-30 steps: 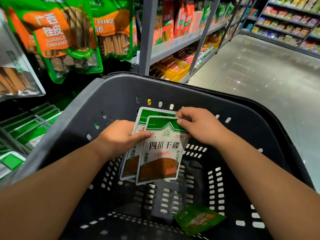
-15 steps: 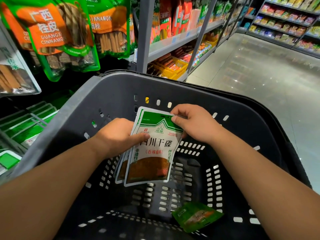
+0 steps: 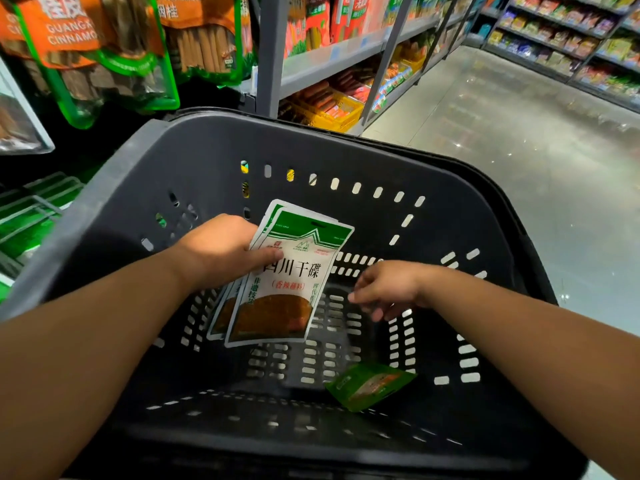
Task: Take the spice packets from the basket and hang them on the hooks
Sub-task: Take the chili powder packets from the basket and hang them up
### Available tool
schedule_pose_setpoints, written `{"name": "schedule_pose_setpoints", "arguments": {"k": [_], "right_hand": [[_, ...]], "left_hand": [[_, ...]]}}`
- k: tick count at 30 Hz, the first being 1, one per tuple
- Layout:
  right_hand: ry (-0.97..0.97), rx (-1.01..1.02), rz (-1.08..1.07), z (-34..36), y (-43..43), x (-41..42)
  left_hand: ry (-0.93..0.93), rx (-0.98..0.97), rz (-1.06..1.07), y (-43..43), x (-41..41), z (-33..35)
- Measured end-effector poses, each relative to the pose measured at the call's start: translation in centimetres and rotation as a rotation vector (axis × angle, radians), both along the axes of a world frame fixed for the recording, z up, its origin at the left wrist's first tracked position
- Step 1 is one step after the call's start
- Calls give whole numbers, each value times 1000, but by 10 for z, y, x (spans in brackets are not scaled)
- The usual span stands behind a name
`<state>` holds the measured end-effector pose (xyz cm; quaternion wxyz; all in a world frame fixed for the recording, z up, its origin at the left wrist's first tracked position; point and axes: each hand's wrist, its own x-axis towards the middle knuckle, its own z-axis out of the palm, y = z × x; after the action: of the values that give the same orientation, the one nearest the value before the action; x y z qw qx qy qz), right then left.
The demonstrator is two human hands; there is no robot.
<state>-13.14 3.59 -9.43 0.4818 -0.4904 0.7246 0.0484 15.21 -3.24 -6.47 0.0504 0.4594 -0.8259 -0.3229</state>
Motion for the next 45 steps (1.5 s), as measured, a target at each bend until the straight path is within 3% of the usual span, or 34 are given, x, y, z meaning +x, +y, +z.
{"name": "schedule_pose_setpoints", "arguments": {"k": [8,20,28,36,45], "right_hand": [[197,213,540,-33,33,17],[295,365,869,-69,50,28],[302,343,895,-74,45,22],[317,56,696,-47,19,8],[198,-322,552,22,-8,6]], "left_hand": [[-35,-23,-16,4,-4,4],[-53,-62,-24,0,-3,1],[-38,-55,-34,0,-4,1],[-144,-67,35,-6,-1,2],[-239,-168,118,-6,9,15]]}}
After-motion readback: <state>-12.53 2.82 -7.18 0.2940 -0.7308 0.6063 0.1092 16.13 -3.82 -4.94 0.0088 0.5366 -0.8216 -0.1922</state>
